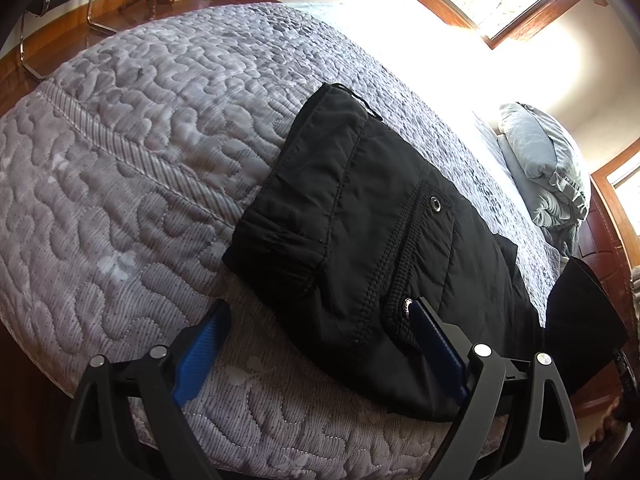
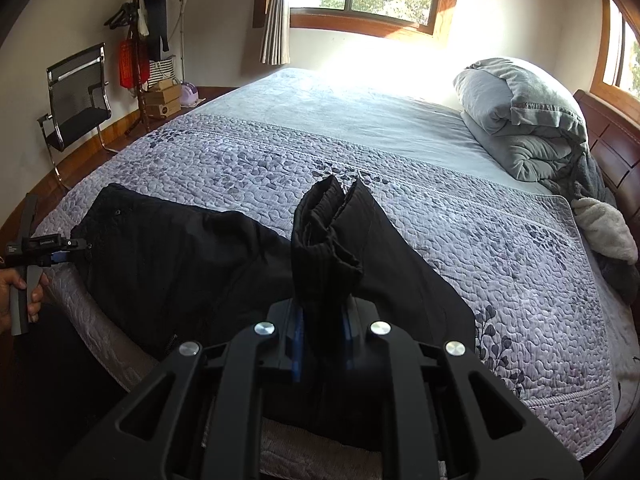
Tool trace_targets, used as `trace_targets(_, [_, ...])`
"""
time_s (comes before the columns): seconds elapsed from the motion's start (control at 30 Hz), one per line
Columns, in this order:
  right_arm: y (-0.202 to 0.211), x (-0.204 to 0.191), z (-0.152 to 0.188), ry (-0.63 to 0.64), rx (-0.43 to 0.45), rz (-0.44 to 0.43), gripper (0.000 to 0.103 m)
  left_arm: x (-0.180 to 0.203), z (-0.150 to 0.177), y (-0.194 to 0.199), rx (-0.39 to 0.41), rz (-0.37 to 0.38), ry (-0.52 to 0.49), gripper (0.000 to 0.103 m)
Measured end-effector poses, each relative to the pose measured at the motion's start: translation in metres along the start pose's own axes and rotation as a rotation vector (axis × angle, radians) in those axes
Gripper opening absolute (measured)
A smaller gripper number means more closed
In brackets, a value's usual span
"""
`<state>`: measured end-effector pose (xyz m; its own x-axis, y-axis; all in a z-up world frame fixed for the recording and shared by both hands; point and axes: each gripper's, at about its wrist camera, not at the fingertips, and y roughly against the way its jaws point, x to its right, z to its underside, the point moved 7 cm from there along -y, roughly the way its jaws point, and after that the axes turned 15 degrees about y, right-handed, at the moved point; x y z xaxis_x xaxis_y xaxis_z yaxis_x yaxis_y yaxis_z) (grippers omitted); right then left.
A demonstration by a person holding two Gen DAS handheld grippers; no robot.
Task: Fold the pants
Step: 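Lay the pant leg over the folded pants and open the right gripper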
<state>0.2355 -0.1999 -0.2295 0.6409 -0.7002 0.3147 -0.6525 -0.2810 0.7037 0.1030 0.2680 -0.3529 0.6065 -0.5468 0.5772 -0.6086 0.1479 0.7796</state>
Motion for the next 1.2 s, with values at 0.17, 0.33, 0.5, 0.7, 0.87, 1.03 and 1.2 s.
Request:
trace_targets(0.17, [-0.015, -0.018, 0.007, 0.091, -0.033, 0.037, 0.013, 0.000, 0.001, 0.000, 0.000, 0.001, 0.001, 0.091])
trace_targets(0.33, [-0.034, -0.046, 0.017, 0.177, -0.069, 0.034, 0.013, 0.001, 0.002, 0.000, -0.001, 0.003, 0.001, 0.091])
trace_targets(0.5, [-0.053, -0.073, 0.030, 0.263, -0.114, 0.032, 0.013, 0.001, 0.001, 0.000, 0.000, 0.004, 0.002, 0.091])
trace_targets(0.7, [-0.071, -0.096, 0.042, 0.345, -0.158, 0.023, 0.013, 0.002, 0.004, -0.001, -0.010, 0.008, -0.002, 0.091])
trace_targets(0.87, [-0.080, -0.105, 0.049, 0.378, -0.184, 0.015, 0.014, 0.001, 0.003, -0.001, -0.018, 0.012, 0.000, 0.092])
trace_targets(1.03, [-0.088, -0.108, 0.053, 0.384, -0.203, -0.002, 0.014, 0.001, 0.003, -0.004, -0.028, 0.011, -0.003, 0.093])
trace_targets(1.2, [-0.100, -0.116, 0.061, 0.405, -0.226, -0.022, 0.014, 0.001, 0.001, -0.006, -0.030, 0.012, 0.000, 0.093])
